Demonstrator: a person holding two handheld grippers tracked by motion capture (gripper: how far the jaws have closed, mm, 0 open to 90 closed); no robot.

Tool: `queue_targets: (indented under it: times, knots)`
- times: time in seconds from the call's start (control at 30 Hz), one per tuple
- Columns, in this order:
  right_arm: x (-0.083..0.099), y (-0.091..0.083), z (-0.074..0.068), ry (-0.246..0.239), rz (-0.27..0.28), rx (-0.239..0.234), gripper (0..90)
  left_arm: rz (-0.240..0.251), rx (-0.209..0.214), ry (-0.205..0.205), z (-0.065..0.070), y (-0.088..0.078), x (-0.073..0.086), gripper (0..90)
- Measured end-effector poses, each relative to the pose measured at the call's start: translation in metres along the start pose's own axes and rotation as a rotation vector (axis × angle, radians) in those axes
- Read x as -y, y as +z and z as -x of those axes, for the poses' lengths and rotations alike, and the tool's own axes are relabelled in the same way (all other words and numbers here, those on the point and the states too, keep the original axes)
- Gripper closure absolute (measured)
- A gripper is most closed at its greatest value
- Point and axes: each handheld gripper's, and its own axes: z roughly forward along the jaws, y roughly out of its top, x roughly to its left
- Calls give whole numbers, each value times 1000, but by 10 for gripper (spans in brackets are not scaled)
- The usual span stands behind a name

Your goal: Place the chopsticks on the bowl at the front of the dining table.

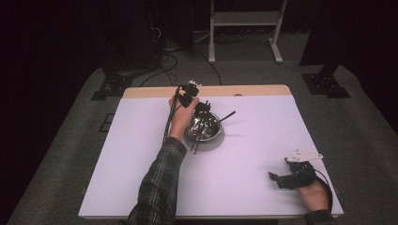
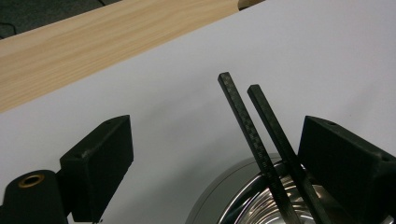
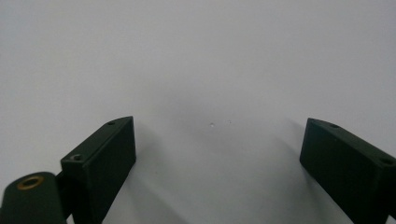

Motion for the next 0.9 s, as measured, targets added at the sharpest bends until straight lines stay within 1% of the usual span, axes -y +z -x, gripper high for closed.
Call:
queue_targets:
  times: [0.2, 0.27, 0.43, 0.6, 0.77, 0.87, 0.9]
  knots:
    - [0, 0, 0, 0, 0, 0, 91, 2, -6, -12, -4, -2, 2, 95]
    - [0, 0, 0, 0, 0, 0, 91, -2, -11, -10, -6, -3, 3, 94]
    - [0, 0, 0, 0, 0, 0, 92, -4, -18, -24, -12, -4, 7, 94]
    - [0, 0, 0, 1, -1, 0, 91, -3, -22, -29, -15, -6, 9, 95]
    - [0, 0, 0, 0, -1, 0, 91, 4, -23, -40, -20, -10, 12, 95]
    - [0, 0, 0, 1, -1, 0, 91, 1, -29, -35, -21, -12, 12, 95]
    - [0, 0, 0, 1, -1, 0, 91, 9, -25, -42, -21, -13, 13, 95]
